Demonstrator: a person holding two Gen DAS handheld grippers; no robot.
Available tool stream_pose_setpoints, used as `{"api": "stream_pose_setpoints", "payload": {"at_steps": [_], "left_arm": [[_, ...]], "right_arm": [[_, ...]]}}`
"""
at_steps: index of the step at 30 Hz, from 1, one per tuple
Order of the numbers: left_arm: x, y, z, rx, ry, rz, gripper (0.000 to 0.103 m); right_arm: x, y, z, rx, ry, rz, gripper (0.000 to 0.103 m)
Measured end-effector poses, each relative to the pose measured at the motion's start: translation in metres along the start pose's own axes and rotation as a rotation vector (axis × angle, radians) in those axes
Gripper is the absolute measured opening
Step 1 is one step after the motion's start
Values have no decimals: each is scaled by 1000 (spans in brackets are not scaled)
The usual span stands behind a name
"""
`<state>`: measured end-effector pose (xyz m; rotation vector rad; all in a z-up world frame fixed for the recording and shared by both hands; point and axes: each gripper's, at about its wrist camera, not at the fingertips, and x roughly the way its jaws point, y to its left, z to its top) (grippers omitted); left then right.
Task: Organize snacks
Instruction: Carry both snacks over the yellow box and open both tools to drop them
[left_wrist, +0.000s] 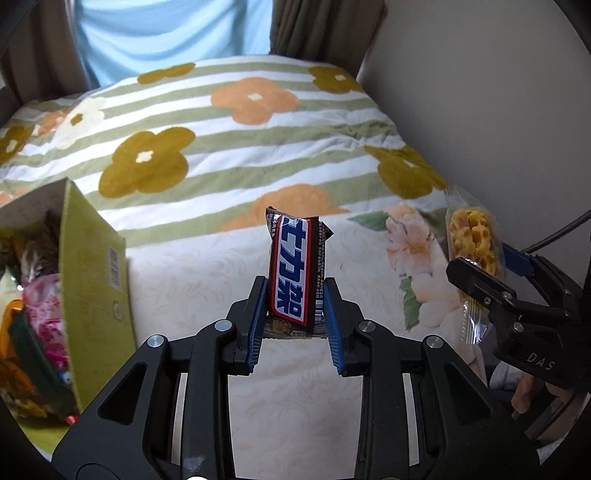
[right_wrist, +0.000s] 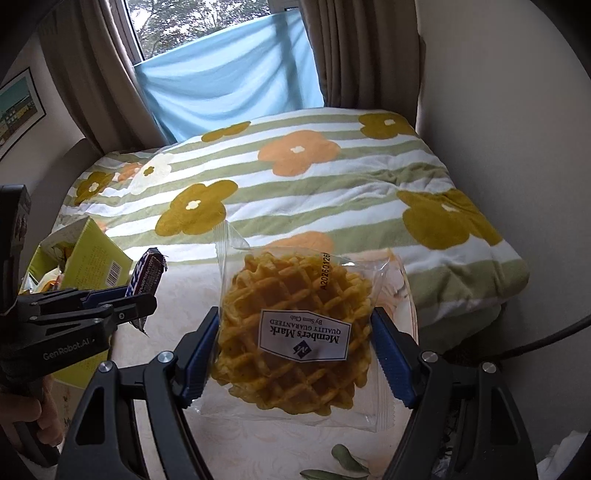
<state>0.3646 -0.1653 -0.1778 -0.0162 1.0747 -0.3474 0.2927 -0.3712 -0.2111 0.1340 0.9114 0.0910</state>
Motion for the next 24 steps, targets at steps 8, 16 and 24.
{"api": "stream_pose_setpoints", "payload": {"at_steps": [8, 16, 24], "left_arm": [[-93, 50, 13, -64, -155, 69, 26], [-137, 135, 1, -133, -199, 115, 26], [-147, 238, -29, -179, -141, 136, 26]], "right_arm": [[-38, 66, 43, -154, -79, 83, 74], [-40, 159, 63, -250, -96, 174, 74], [-12, 262, 52, -252, -46, 240, 74]]}}
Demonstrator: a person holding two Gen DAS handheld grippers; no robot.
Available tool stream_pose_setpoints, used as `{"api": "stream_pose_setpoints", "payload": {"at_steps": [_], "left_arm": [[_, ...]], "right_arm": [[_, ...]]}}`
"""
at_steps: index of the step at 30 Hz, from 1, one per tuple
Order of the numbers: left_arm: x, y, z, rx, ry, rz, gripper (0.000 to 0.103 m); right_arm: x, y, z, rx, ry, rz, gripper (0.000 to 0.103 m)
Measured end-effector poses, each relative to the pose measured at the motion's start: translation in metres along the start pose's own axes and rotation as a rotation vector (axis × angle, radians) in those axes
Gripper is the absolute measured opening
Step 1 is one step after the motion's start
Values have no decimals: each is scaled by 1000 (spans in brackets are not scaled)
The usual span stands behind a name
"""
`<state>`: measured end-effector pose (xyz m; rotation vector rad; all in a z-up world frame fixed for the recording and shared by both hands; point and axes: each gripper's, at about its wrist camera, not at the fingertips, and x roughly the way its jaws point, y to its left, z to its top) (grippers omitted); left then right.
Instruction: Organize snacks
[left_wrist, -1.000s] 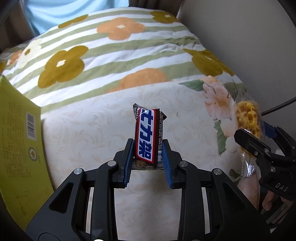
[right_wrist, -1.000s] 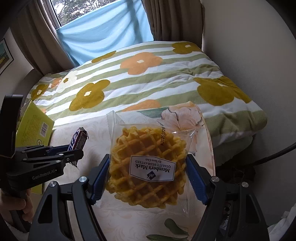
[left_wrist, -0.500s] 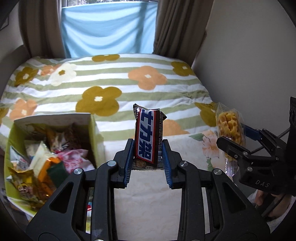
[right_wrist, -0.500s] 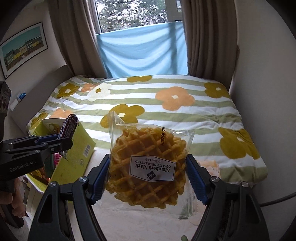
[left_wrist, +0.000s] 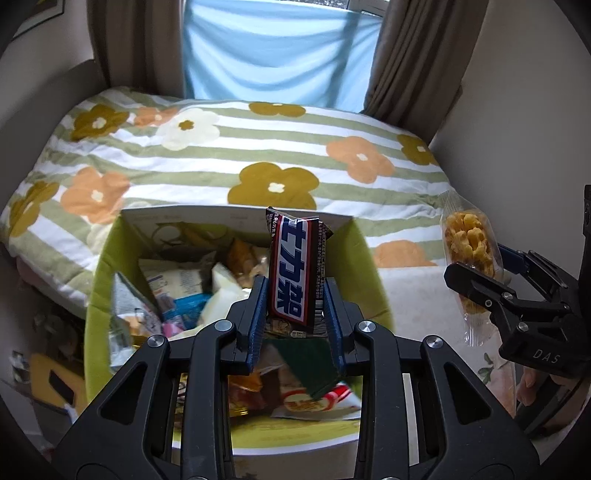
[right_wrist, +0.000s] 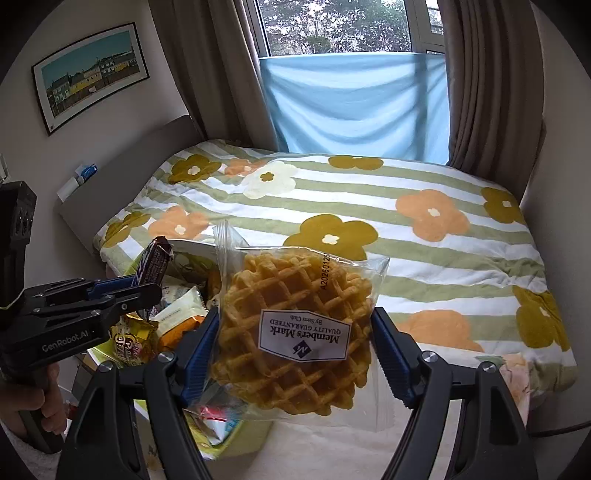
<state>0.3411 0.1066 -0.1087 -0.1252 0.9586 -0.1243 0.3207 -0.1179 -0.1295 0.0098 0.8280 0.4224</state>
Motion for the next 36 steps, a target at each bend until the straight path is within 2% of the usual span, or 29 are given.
{"api": "stream_pose_setpoints", "payload": {"at_steps": [6, 10, 12, 13, 14, 16, 23, 29, 30, 31, 33, 36], "left_arm": [[23, 60, -4, 1, 80, -15, 26], [38, 74, -6, 30, 127, -26, 28], [42, 73, -11, 67, 144, -9, 47], [42, 73, -12, 78, 140, -4, 80], [40, 74, -14, 85, 121, -9, 100], [35, 76, -16, 85, 96, -35, 101], [33, 85, -24, 60, 110, -4, 101], [22, 90, -29, 64, 96, 39, 101], [20, 89, -30, 68, 94, 51, 101], [19, 89, -31, 72, 92, 62, 101], [15, 89, -34, 73, 87, 80, 101], [10, 91, -38, 64, 83, 78, 101]], "right_arm": [[30, 32, 1, 30, 22, 4, 74], [46, 47, 1, 55, 37, -21, 74], [53, 49, -2, 76, 49, -39, 74], [53, 49, -2, 76, 49, -39, 74], [54, 50, -2, 81, 55, -44, 74], [57, 49, -3, 87, 70, -54, 74], [68, 53, 3, 62, 101, -71, 74], [81, 63, 18, 73, 112, 10, 78], [85, 64, 21, 71, 116, 24, 86], [88, 67, 22, 68, 124, 7, 97], [85, 69, 21, 56, 94, -45, 102], [80, 68, 18, 60, 83, -65, 102]]}}
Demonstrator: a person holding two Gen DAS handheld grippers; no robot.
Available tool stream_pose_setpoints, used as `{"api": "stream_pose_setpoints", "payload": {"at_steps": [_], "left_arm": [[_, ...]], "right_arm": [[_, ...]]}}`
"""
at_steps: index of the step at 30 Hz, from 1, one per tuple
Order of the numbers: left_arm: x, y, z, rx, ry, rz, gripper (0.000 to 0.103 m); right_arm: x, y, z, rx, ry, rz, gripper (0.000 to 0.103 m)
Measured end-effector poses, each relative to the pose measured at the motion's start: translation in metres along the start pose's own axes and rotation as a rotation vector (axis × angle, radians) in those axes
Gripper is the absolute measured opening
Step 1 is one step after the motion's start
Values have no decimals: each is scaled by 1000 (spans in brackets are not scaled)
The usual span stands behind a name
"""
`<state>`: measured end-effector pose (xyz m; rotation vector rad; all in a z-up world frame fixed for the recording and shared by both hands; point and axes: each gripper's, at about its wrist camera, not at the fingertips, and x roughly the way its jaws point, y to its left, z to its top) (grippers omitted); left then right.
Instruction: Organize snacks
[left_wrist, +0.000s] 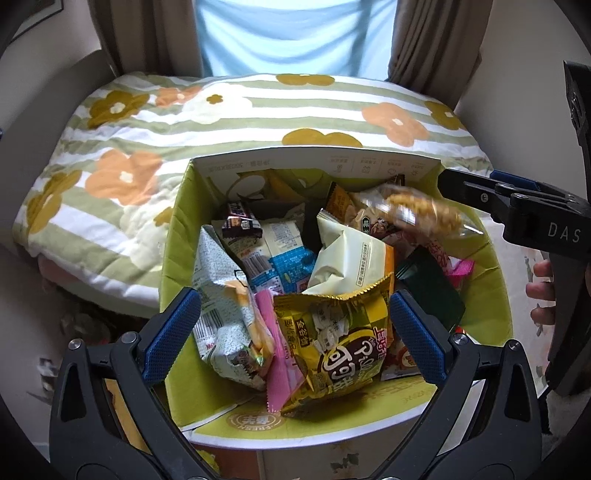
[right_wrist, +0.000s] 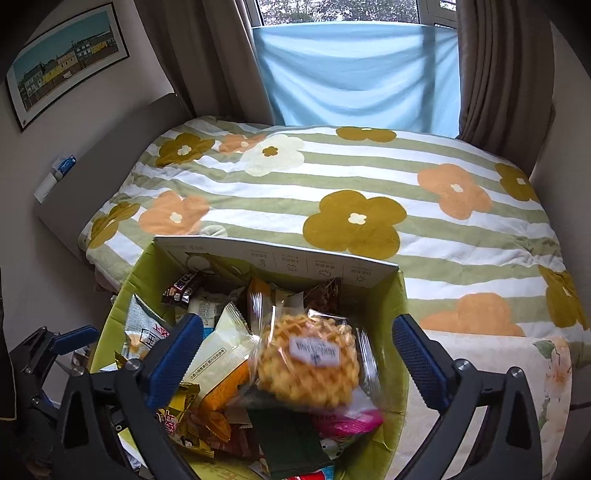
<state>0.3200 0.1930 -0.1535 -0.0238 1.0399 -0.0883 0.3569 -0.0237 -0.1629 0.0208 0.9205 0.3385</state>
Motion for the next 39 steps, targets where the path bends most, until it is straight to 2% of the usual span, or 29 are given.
{"api": "stream_pose_setpoints", "payload": {"at_steps": [6, 12, 17, 19, 20, 24, 29, 34, 39], "left_arm": [[-10, -1, -5, -3, -24, -11, 101], [-43, -16, -8, -2, -86, 12, 101], [-91, -45, -14, 0, -176, 34, 101], [-118, -61, -20, -5, -235, 42, 101], [-130, -67, -22, -8, -262, 45, 101], [-181, -94, -44, -38, -405, 39, 102], [-219, -126, -74, -18, -491, 71, 102], [-235, -150, -101, -5, -516, 63, 102], [-241, -168, -127, 29, -517, 62, 102]], "right_arm": [[-12, -12, -15, 64, 23, -37, 102], [-42, -17, -28, 83, -17, -44, 102], [-89, -26, -38, 70, -81, -58, 102], [-128, -36, -46, 63, -124, -69, 102], [-128, -36, -46, 63, -124, -69, 102], [-187, -46, -65, 56, -209, -112, 102], [-245, -54, -100, 50, -297, -173, 102], [-284, -61, -134, 49, -353, -234, 102], [-299, -68, -168, 72, -368, -271, 102]]}}
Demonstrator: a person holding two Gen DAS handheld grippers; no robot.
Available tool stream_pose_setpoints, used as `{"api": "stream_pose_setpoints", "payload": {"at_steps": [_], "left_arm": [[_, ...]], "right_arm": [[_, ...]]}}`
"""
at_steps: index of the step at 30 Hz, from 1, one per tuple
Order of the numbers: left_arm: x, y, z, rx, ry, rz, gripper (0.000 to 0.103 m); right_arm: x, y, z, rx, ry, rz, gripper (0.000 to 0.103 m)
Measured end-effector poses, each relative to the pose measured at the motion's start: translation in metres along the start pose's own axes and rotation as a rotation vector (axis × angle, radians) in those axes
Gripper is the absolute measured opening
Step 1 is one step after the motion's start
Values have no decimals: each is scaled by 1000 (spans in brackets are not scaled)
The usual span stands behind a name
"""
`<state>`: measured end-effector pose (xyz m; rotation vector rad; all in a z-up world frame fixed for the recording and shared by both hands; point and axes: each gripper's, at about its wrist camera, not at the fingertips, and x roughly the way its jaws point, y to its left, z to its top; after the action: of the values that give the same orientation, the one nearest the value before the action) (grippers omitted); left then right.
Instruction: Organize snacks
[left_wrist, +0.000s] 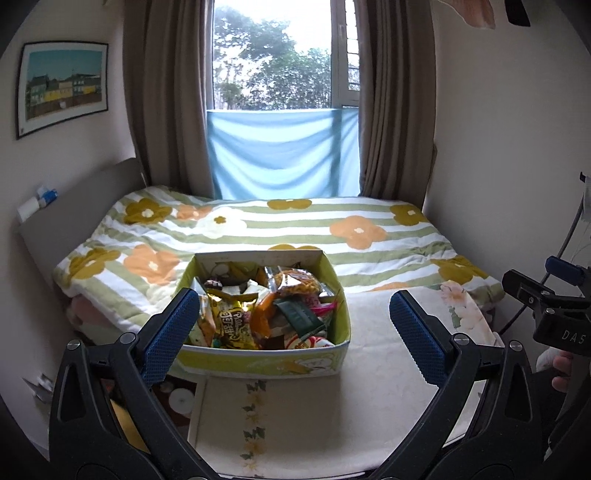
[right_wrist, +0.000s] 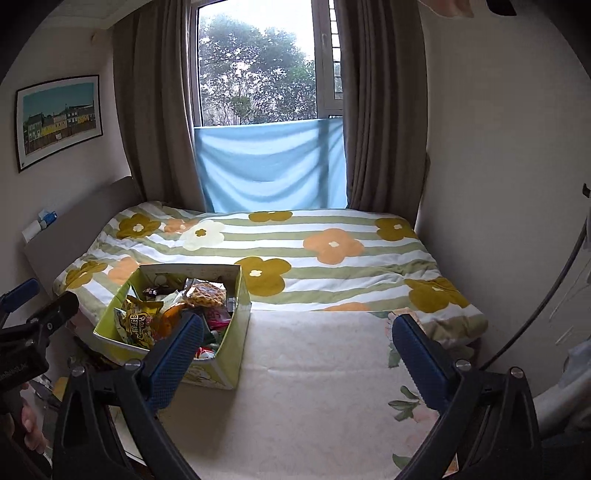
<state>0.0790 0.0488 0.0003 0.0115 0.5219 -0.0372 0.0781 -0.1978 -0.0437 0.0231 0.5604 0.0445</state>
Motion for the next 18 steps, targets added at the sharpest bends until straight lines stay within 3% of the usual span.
{"api": "stream_pose_setpoints", "payload": {"at_steps": [18], "left_arm": [[-23, -13, -13, 13, -8, -19, 102]], "right_arm": [[-24, -10, -20, 18, -25, -21, 102]]}}
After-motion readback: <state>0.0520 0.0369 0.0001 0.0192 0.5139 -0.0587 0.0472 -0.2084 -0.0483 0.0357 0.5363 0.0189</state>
